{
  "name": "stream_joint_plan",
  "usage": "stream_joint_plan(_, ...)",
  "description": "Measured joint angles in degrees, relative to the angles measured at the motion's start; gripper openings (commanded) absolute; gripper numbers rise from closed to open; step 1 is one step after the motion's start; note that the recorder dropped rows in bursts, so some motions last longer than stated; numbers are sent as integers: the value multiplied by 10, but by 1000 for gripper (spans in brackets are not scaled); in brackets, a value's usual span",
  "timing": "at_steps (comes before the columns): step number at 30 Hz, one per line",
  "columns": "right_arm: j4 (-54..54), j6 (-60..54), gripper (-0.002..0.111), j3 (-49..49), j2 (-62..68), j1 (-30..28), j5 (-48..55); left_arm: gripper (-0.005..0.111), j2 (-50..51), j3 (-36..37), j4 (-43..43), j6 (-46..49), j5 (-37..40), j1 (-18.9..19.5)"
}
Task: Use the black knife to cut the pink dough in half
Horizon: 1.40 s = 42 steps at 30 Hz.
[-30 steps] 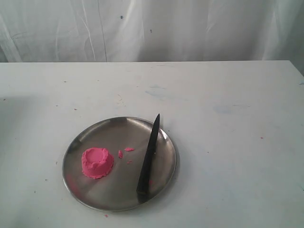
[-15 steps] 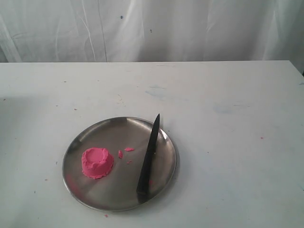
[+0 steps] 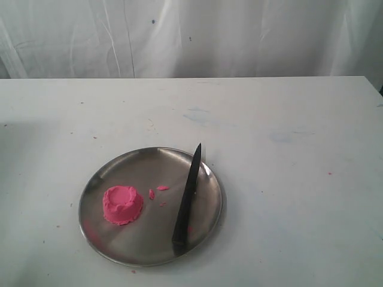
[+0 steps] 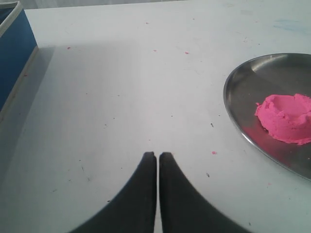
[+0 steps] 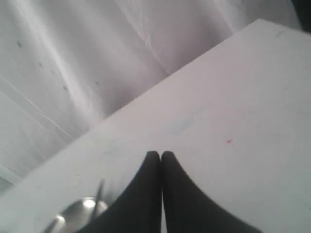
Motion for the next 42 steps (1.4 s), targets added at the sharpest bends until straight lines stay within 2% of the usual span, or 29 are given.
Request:
stream_joint_plan(7, 60, 29, 0, 0, 0, 0, -63, 9, 0, 0, 0, 0, 0, 0)
stream_joint_plan(14, 78, 74, 0, 0, -1, 0, -193, 9, 0, 0, 14, 0, -4, 0)
stream_joint_plan(17, 85, 146, 0, -2, -1, 0, -256, 9, 0, 0, 16, 0, -7, 0)
stream_joint_plan(21, 81, 297, 0, -29, -1, 0, -338, 9, 0, 0, 17, 0, -9, 0)
stream_joint_plan(25, 59, 433, 0, -69, -2, 0, -458, 9, 0, 0, 17, 0, -10, 0)
stream_joint_plan(28, 32, 491, 0, -113, -3, 0, -543, 9, 0, 0, 17, 0, -10, 0)
stream_joint_plan(32, -67, 497, 0, -192, -5, 0, -597, 9, 0, 0, 17, 0, -11, 0)
stream_joint_plan(34, -159, 442, 0, -245, -5, 0, -583, 9, 0, 0, 17, 0, -11, 0)
stream_joint_plan(37, -351, 309, 0, -323, 4, 0, -472, 9, 0, 0, 17, 0, -11, 0)
stream_joint_plan(40, -574, 252, 0, -365, 45, 0, -330, 9, 0, 0, 17, 0, -11, 0)
stream_joint_plan(42, -675, 236, 0, -369, 87, 0, -205, 9, 0, 0, 17, 0, -11, 0)
